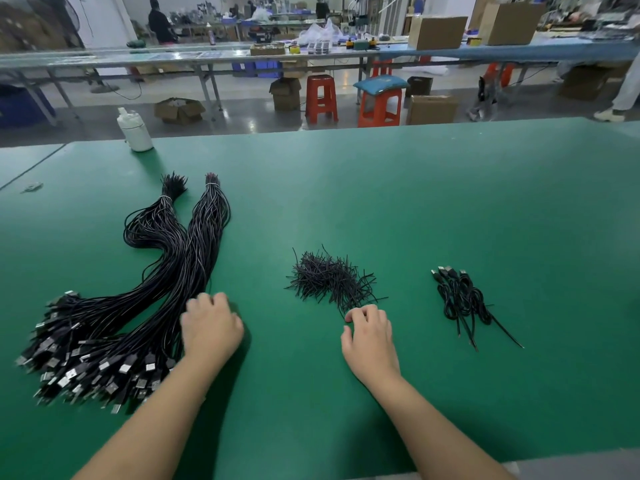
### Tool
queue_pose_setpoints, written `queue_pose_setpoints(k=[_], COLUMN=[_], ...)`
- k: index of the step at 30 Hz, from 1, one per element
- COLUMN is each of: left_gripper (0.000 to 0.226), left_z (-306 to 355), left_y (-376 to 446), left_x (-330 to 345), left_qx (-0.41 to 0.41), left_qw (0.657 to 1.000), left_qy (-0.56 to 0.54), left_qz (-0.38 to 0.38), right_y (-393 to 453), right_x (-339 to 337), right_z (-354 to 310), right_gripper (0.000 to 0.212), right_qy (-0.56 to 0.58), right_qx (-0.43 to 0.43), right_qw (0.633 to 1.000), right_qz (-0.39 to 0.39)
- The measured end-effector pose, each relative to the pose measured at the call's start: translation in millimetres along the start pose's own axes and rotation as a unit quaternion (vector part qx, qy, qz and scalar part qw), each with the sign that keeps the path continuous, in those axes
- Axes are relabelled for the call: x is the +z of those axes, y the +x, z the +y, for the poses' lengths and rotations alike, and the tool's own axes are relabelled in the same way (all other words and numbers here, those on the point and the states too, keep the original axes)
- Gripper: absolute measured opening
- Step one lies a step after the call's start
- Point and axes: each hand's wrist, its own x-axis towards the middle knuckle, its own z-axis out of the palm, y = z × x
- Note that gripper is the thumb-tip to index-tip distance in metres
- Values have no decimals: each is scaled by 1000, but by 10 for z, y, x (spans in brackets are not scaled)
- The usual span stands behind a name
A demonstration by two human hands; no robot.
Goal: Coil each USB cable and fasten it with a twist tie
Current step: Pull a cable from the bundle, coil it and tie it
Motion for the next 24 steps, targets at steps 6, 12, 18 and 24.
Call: queue_pose_setpoints(k=[6, 12, 18, 24], left_gripper=[35, 10, 25, 33], left_z=[-400, -331, 12, 311], left_y=[191, 193, 167, 83], left_x=[-34, -106, -302, -424], left_qx=[-44, -35, -30, -18], left_qw=[998, 999, 951, 834], left_qy=[20, 37, -297, -524], left_qz=[-31, -5, -76, -171], right_y=[13, 9, 6, 10], right_x=[-6, -20, -20, -28], right_z=[-14, -6, -7, -1], right_gripper=[21, 22, 20, 18], right_qy=[-17, -14, -7, 9], right_qx=[0, -4, -4, 0], right_qw=[1000, 1000, 1000, 1000], right_qz=[2, -2, 2, -2])
